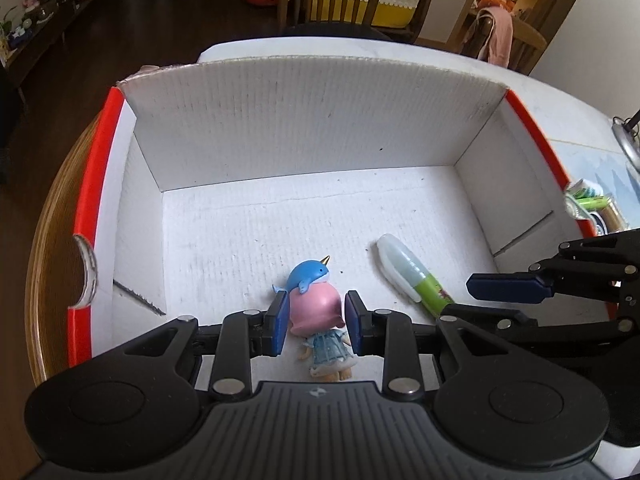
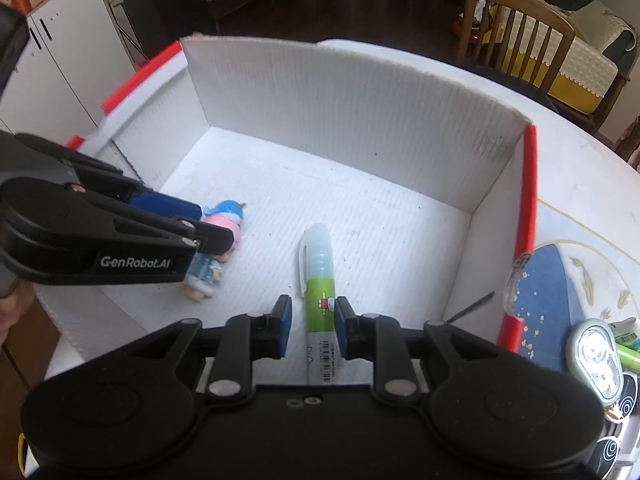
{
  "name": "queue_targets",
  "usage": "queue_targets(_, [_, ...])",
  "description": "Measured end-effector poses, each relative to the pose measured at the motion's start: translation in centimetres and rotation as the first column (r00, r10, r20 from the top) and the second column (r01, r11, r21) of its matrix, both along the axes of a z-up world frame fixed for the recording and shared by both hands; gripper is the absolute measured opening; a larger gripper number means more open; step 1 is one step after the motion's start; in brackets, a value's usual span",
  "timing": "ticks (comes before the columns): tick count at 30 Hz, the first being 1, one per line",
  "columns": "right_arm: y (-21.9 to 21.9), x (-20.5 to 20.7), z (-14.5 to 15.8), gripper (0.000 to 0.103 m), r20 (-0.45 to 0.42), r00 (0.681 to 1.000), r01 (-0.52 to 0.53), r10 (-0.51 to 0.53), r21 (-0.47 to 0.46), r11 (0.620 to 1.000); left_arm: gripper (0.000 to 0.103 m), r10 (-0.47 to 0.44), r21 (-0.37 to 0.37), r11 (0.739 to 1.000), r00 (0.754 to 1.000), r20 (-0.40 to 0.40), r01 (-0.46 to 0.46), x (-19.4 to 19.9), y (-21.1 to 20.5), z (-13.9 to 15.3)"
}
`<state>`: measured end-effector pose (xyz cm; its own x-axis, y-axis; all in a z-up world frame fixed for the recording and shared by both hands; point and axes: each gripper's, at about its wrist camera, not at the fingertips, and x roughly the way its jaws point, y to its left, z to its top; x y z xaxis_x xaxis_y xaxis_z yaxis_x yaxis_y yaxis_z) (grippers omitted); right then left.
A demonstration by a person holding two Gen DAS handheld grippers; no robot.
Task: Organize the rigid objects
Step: 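Carry both items into the red box and open both grippers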
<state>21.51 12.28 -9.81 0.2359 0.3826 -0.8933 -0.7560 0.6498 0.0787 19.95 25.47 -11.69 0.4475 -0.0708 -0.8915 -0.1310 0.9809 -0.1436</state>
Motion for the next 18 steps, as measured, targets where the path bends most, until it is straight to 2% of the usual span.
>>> queue_targets(13, [-2.4, -1.2, 3.6, 0.034, 0.028, 1.000, 0.008, -0.012, 0.129, 0.992, 0.030, 0.001, 0.017, 1.000, 0.995, 0.101, -0.003, -3.0, -1.8, 4.2])
queue_targets(14, [-2.6, -1.3, 3.9, 0.035, 0.029, 1.000, 0.006, -0.011, 0.142, 0.990, 0.033, -0.001, 0.020, 1.000, 0.994, 0.112, -0.002, -3.3, -2.0, 4.6])
queue_targets(16, [-3.1, -1.7, 4.6, 0.037, 0.036, 0.999, 0.003, -0.009, 0.162, 0.987, 0.047, 0.000, 0.031, 1.000, 0.991, 0.133, -0.004, -3.9, -2.6, 5.4])
queue_targets(17, [-3.4, -1.9, 4.9, 0.038, 0.041, 0.999, 0.002, -0.009, 0.170, 0.986, 0.058, -0.002, 0.036, 0.999, 0.989, 0.147, -0.003, -4.2, -2.9, 5.8])
queue_targets(18, [-3.6, -2.1, 5.1, 0.039, 0.044, 0.999, 0.001, -0.009, 0.178, 0.984, 0.063, -0.006, 0.044, 0.999, 0.987, 0.159, -0.001, -4.5, -3.2, 6.2])
